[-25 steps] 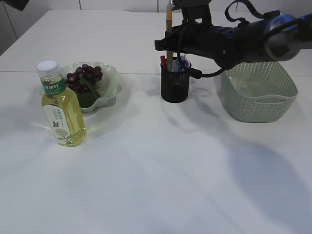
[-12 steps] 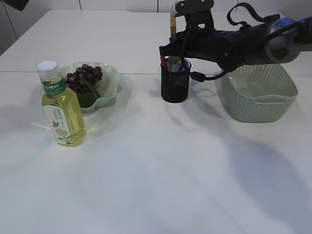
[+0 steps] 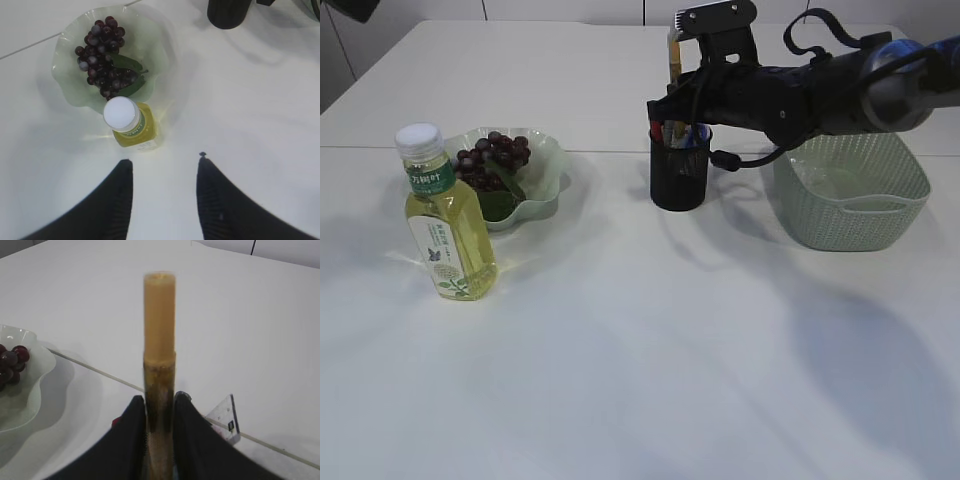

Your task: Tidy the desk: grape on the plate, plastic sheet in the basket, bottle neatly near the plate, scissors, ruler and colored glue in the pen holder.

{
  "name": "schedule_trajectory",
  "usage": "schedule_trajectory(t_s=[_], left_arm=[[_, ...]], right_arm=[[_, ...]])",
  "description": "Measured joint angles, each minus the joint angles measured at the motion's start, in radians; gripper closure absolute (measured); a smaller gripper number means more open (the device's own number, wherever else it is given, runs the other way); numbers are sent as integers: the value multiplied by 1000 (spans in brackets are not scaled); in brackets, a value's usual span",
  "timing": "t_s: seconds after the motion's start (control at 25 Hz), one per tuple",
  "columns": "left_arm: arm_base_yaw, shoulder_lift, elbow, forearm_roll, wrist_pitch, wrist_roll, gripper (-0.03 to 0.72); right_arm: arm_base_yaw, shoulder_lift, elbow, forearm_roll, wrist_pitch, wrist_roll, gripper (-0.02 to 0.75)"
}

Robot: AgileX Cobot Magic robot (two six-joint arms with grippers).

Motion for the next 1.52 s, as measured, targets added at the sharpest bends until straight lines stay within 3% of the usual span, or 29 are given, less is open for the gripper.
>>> schedule_trajectory(t_s=[0.2, 0.44, 0.6, 0.96, 1.08, 1.28, 1.52], left_arm=[[0, 0, 0, 0, 0, 0, 379], [0, 0, 0, 0, 0, 0, 379], [0, 0, 0, 4, 0, 0, 379], [0, 0, 0, 50, 0, 0, 377], [0, 0, 0, 56, 0, 0, 346], [0, 0, 0, 61, -28, -6, 248], [0, 0, 0, 61, -19, -23, 218]], right_arm=[[0, 0, 0, 0, 2, 0, 482], [0, 0, -21, 0, 46, 0, 461], [0, -21, -109, 7, 262, 23, 460], [0, -129, -425, 151, 981, 33, 458], [0, -140, -547, 180, 1197, 33, 440], [0, -147, -714, 246, 1373, 33, 344], [0, -167, -794, 261, 1413, 34, 330]])
